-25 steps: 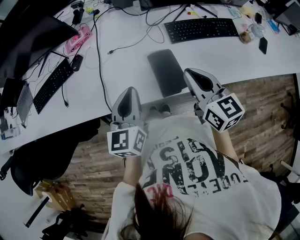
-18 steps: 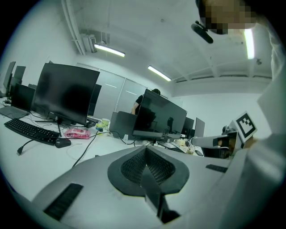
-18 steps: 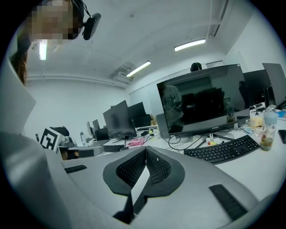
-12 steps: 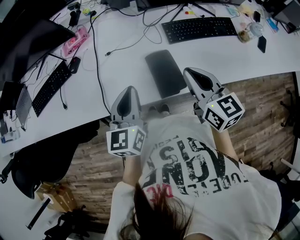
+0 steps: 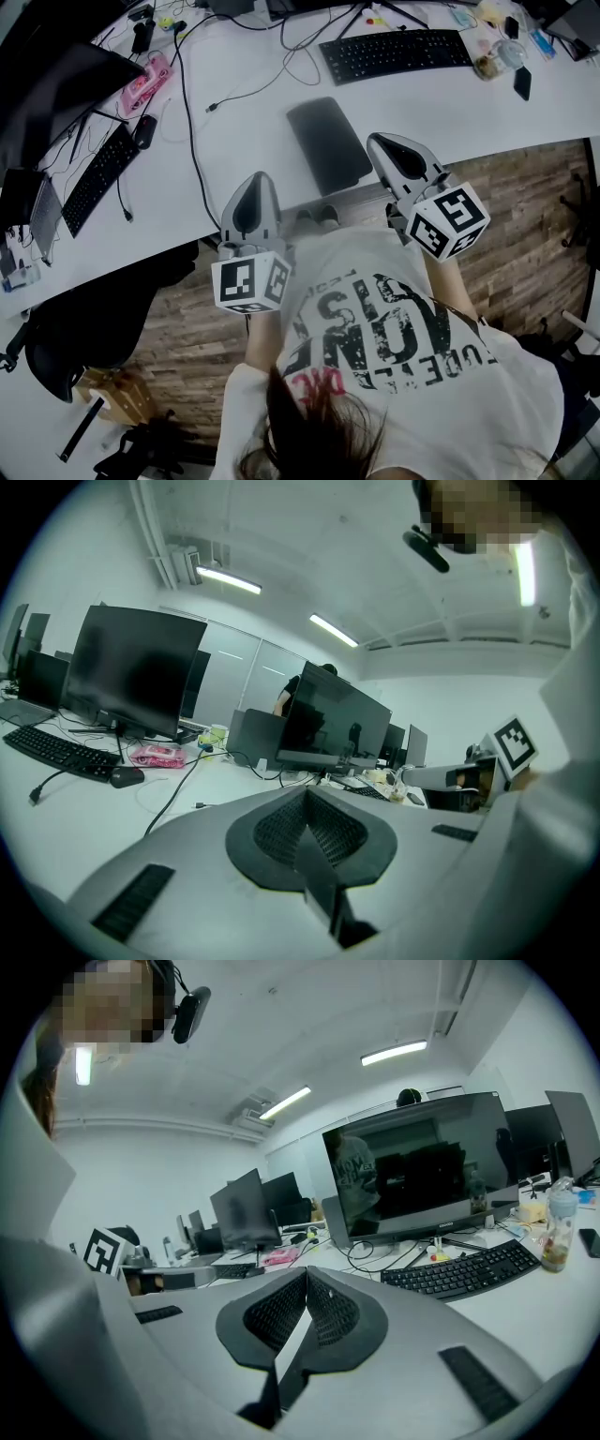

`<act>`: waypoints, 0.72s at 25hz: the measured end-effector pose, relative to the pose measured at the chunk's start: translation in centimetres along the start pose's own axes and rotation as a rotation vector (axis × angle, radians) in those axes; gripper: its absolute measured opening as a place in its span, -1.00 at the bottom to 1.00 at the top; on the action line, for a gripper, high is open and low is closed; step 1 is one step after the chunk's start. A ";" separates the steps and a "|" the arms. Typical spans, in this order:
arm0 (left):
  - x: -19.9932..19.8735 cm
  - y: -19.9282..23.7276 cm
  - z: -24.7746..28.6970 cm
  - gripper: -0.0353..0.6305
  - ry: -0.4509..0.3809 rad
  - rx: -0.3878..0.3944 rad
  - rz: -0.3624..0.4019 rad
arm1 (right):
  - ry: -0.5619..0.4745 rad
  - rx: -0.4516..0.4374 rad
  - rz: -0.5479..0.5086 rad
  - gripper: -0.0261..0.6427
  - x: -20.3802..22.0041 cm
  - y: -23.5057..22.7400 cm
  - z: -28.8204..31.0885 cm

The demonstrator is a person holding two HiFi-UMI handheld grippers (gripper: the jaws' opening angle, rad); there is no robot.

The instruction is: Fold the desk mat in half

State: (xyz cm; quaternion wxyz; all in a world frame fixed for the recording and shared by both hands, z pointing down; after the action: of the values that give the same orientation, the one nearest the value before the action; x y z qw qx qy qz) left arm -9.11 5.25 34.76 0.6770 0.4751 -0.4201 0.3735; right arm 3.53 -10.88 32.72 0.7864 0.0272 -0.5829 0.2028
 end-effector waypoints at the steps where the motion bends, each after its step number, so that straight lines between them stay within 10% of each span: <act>1: 0.0 0.0 0.1 -0.89 0.001 0.001 0.000 | 0.001 0.000 0.000 -0.92 0.0 -0.1 0.0; 18: 0.3 -0.5 0.7 -0.89 0.014 0.003 0.000 | 0.002 0.012 0.010 -0.92 0.2 -1.1 -0.2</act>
State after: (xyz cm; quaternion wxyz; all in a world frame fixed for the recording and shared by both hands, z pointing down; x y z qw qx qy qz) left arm -8.69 4.45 35.02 0.6792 0.4735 -0.4147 0.3775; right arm 4.11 -11.84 33.05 0.7857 0.0285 -0.5810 0.2104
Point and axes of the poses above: the fingertips, and each gripper's own axes: z forward along the fingers, y to its left, x out of its underside, the point moved 3 cm from there along -z, backward along the fingers, and after that the axes turned 8 degrees about x, right-handed, at the moved point
